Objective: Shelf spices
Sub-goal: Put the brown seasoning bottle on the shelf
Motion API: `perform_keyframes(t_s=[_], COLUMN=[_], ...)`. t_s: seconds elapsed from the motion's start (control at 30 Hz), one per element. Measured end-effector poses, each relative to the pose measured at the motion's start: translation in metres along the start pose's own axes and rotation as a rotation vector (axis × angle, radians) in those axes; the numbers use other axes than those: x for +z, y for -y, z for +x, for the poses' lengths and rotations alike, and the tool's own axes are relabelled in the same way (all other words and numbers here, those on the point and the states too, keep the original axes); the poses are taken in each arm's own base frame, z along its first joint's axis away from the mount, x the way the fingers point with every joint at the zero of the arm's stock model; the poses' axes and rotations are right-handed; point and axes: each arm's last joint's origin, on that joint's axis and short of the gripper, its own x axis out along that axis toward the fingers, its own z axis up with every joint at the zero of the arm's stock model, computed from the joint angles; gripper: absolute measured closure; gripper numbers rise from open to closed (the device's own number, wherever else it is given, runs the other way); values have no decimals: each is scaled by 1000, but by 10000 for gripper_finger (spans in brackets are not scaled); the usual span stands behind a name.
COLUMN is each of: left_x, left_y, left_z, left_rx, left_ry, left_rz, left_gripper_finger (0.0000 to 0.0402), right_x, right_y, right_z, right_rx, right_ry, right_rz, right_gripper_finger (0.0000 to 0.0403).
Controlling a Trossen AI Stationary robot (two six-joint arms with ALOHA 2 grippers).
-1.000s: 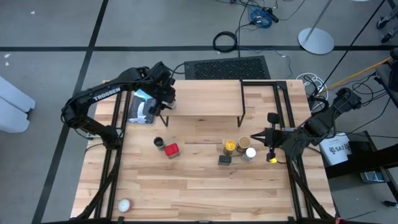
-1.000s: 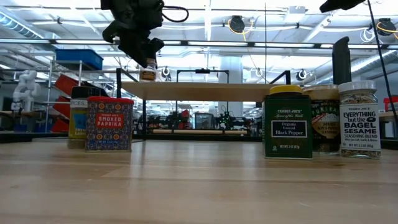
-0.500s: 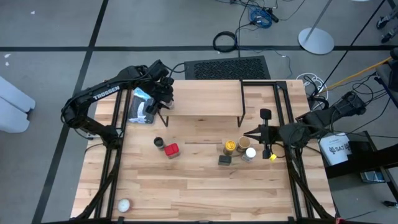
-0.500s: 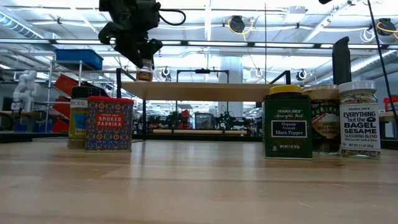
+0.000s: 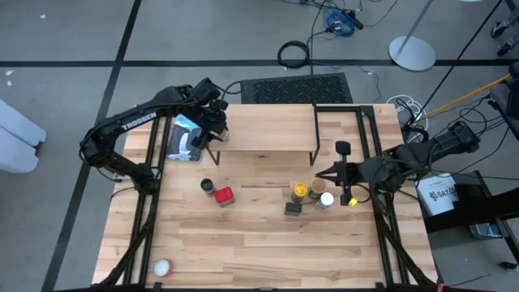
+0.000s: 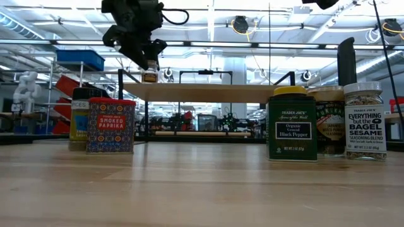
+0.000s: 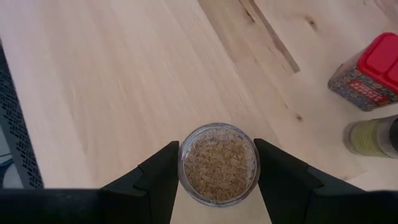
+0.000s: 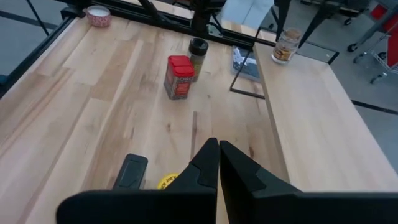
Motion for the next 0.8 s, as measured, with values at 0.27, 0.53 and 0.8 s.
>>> perform_keyframes(t_s=[0.27,0.53,0.8], left_x=[-2,1,1], left_y=[1,-4,-4], left_z=[3,3,3], left_rx=[-5,45,42], left_ry=[-3,29,24], left_rz=[-4,-135,-60], left_gripper_finger=[200,198,198], right_x=[0,0,0], right_y=[-2,-2,-2], right_z=[4,4,4], right_rx=[0,-1,-1], right_ry=[-14,-16,-16], right_rz=[-9,-14,-15], right_gripper_finger=[403,403,403])
